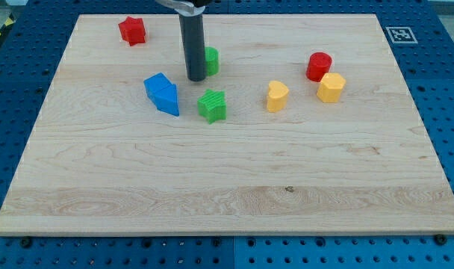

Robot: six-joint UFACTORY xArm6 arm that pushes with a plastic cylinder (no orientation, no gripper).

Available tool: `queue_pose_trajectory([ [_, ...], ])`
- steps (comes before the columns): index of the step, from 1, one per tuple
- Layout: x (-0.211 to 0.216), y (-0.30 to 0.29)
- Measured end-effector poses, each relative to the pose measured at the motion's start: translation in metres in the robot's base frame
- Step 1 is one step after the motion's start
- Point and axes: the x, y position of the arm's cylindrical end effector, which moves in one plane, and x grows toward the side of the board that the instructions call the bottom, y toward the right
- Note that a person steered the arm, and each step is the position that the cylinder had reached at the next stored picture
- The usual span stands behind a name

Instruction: Place the green circle to the top center of the board

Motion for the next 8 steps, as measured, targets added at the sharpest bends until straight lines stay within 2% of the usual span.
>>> queue_pose_trajectory([
  [2,-0.012,0.003],
  [5,-0.052,0.063],
  [6,-0.042,0.072],
  [8,-0.082,0.068],
])
